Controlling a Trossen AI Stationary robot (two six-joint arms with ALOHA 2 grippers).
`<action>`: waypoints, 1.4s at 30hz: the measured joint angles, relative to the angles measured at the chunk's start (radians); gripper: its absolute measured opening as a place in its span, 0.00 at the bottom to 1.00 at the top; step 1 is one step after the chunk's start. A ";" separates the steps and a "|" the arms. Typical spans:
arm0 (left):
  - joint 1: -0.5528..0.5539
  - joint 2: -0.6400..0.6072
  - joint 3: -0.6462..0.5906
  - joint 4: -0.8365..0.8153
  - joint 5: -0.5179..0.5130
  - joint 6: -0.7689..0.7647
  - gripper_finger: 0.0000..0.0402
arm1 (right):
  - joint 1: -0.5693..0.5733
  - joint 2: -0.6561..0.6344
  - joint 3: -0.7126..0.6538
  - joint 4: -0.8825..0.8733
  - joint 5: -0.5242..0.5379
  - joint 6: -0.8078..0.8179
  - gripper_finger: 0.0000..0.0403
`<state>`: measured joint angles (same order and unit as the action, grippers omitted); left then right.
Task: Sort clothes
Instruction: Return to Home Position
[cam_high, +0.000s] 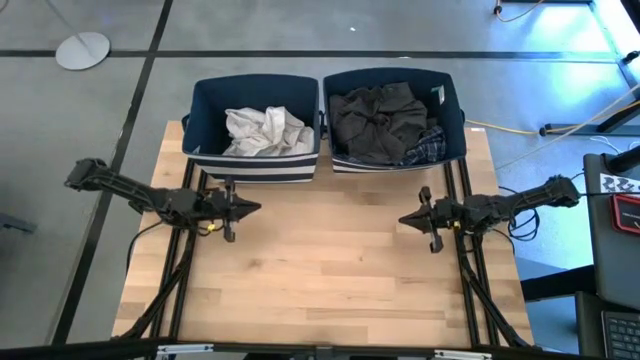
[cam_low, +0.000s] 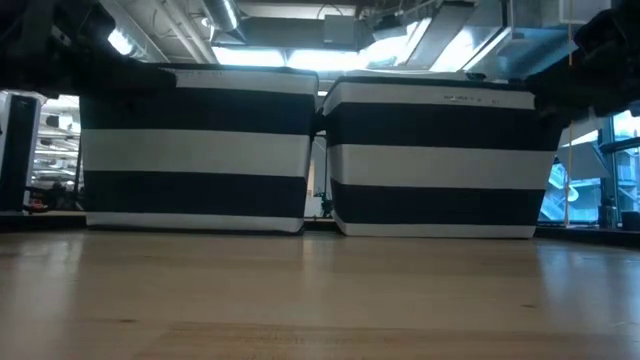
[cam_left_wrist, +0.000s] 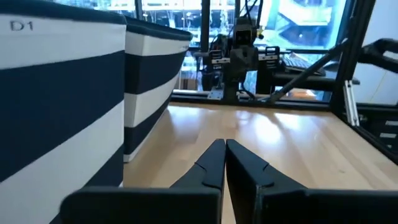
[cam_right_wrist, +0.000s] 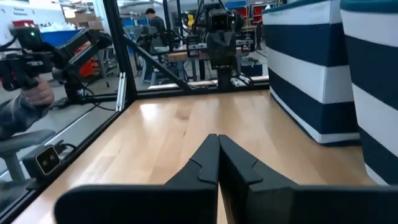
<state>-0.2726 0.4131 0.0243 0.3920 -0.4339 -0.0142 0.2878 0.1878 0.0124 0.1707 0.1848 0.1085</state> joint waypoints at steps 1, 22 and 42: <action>0.000 -0.011 -0.012 0.009 0.000 0.001 0.01 | 0.000 -0.009 0.000 -0.012 0.001 0.000 0.01; 0.001 -0.366 -0.015 -0.311 -0.019 0.021 0.01 | 0.000 -0.101 0.003 -0.130 -0.021 -0.001 0.01; 0.008 -0.402 -0.015 -0.326 -0.031 0.043 0.01 | 0.000 -0.180 0.004 -0.123 0.001 -0.088 0.01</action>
<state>-0.2646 0.0109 0.0093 0.0662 -0.4648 0.0291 0.2878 0.0074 0.0166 0.0474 0.1861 0.0208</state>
